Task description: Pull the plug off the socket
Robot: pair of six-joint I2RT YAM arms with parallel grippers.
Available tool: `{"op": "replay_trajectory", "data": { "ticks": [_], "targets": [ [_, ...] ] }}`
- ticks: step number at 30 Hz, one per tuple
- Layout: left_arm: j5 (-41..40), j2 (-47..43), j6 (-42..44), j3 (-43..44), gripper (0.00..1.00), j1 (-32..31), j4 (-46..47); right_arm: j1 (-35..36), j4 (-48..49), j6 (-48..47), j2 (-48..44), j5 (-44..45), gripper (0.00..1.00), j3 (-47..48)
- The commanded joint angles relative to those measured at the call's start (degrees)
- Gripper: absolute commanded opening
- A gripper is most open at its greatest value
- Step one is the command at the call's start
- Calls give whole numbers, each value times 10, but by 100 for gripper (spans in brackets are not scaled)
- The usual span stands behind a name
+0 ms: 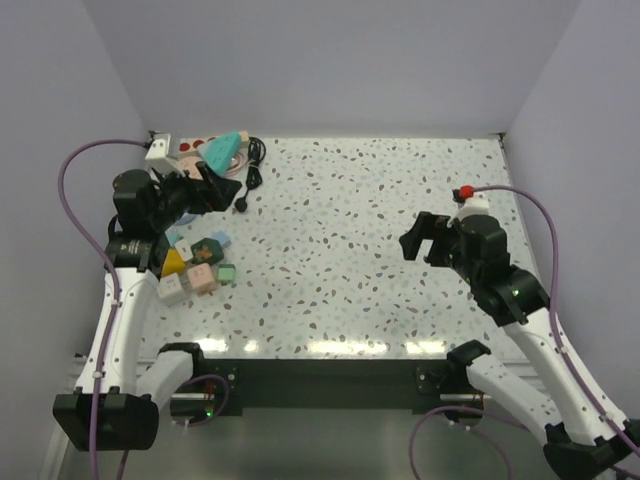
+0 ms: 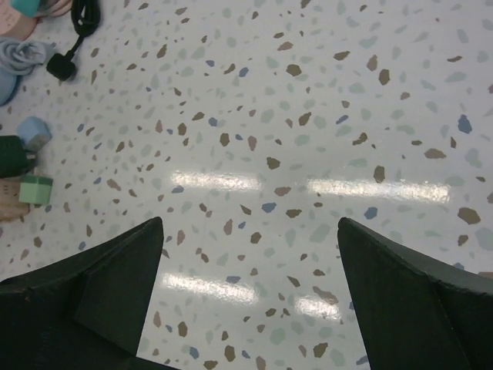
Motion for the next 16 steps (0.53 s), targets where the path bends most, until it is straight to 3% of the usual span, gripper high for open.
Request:
{"op": "replay_trajectory", "data": {
  "ticks": [1,13,16],
  "targets": [
    [-5,-8,15,-14,100,-5,-14,-2,-13,2,-22,96,99,-37],
    [-9,0,33,42,100,-26,-30,-1,-1,18,-25,215,99,-89],
    [-14,1,36,49,100,-33,-28,-2,23,8,-36,207,88,-97]
  ]
}}
